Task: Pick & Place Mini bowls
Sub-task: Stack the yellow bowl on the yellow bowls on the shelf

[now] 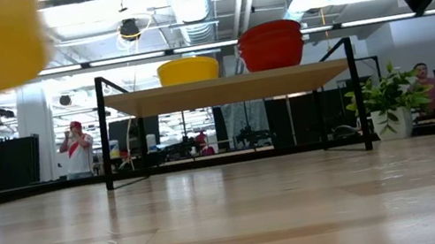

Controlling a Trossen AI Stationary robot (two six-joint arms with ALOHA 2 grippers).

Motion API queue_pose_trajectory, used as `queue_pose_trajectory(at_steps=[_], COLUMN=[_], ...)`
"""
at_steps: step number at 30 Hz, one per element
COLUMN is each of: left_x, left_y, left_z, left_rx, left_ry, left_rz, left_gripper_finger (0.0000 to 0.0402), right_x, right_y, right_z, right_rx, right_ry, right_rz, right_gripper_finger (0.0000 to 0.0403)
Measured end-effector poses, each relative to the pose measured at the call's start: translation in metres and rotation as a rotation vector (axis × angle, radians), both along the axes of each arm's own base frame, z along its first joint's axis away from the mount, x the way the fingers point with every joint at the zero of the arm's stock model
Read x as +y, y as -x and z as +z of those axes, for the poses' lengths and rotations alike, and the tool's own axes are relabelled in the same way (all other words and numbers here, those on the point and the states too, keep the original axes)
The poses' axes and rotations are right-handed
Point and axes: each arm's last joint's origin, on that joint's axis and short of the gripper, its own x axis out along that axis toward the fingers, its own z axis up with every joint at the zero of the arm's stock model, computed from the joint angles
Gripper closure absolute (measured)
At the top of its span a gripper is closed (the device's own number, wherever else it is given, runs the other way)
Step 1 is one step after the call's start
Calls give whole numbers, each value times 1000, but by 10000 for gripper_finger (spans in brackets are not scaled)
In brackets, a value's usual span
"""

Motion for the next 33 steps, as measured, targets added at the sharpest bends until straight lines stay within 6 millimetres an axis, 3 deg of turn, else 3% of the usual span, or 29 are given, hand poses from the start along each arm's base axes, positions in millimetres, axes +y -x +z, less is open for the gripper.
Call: queue_pose_trajectory(at_steps=[7, 15, 22, 26, 33], left_x=[40, 97, 148, 175, 228], left_y=[-9, -30, -36, -46, -77], left_z=[49, 96, 143, 152, 145], left_rx=[-314, -486, -590, -576, -502], left_ry=[-139, -355, -509, -571, -506], left_rz=[163, 256, 322, 338, 319], left_gripper_finger=[398, 398, 399, 399, 399], right_x=[0, 0, 0, 0, 0], right_y=[0, 0, 0, 0, 0], right_z=[0, 0, 0, 0, 0], right_rx=[1, 2, 1, 2, 1], right_ry=[1, 1, 0, 0, -2], right_rz=[0, 1, 1, 1, 1], right_gripper_finger=[342, 342, 342, 342, 342])
